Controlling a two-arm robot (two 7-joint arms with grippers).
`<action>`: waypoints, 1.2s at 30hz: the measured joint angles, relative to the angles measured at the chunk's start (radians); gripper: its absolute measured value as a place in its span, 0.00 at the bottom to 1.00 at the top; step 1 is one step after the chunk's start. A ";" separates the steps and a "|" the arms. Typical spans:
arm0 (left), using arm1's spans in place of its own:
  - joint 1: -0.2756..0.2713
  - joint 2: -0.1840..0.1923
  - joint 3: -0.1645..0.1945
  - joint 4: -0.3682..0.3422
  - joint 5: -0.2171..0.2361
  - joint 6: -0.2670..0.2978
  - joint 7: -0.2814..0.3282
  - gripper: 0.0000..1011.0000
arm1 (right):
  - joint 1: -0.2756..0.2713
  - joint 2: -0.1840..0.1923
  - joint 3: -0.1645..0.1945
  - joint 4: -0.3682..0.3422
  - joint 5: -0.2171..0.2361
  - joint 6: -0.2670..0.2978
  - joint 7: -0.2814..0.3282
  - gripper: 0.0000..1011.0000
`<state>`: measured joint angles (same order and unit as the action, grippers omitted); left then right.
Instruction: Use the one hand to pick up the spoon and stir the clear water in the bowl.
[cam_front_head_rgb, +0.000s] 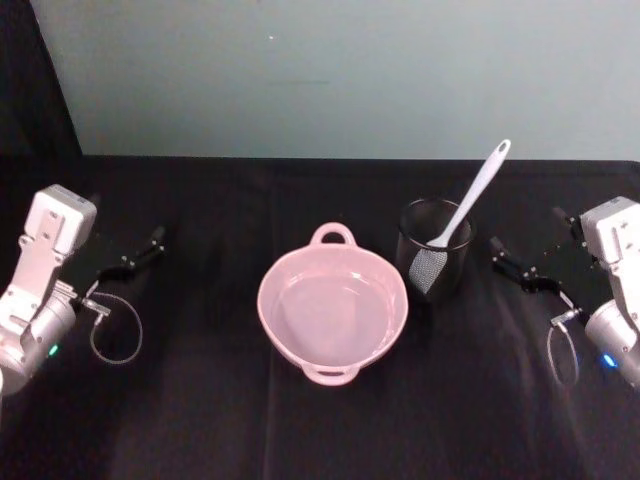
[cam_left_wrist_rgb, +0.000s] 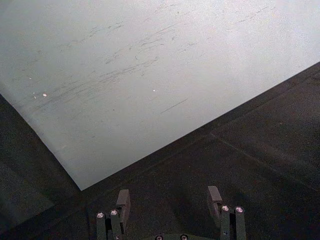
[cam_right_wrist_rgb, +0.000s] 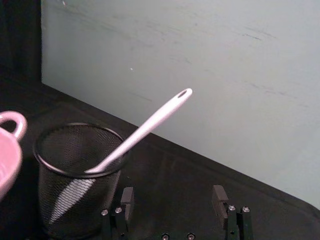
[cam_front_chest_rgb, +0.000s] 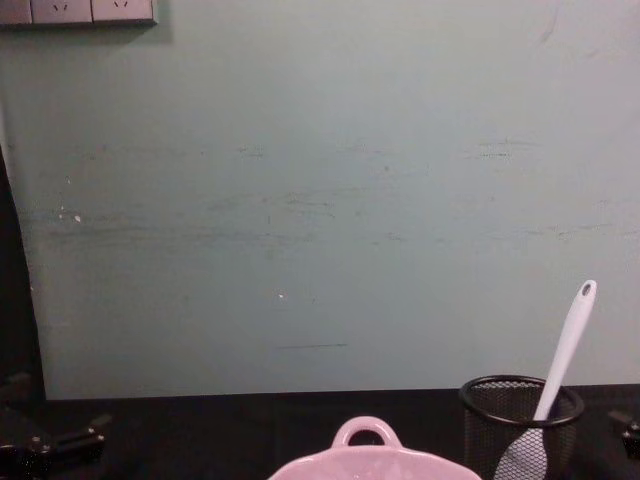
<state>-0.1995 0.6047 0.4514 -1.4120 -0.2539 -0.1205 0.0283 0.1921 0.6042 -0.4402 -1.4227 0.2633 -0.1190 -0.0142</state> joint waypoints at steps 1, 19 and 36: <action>0.000 0.000 0.000 0.000 0.000 0.000 0.000 1.00 | -0.003 0.000 0.004 -0.005 0.007 0.002 0.007 0.99; 0.000 0.000 0.000 0.000 0.000 0.000 0.000 1.00 | -0.035 -0.054 0.196 -0.071 0.383 0.184 0.226 0.99; 0.000 0.000 0.000 0.000 0.000 0.000 0.000 1.00 | 0.074 -0.138 0.236 -0.011 0.655 0.471 0.230 0.99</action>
<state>-0.1996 0.6047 0.4514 -1.4120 -0.2539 -0.1205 0.0283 0.2660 0.4661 -0.2046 -1.4334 0.9186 0.3518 0.2158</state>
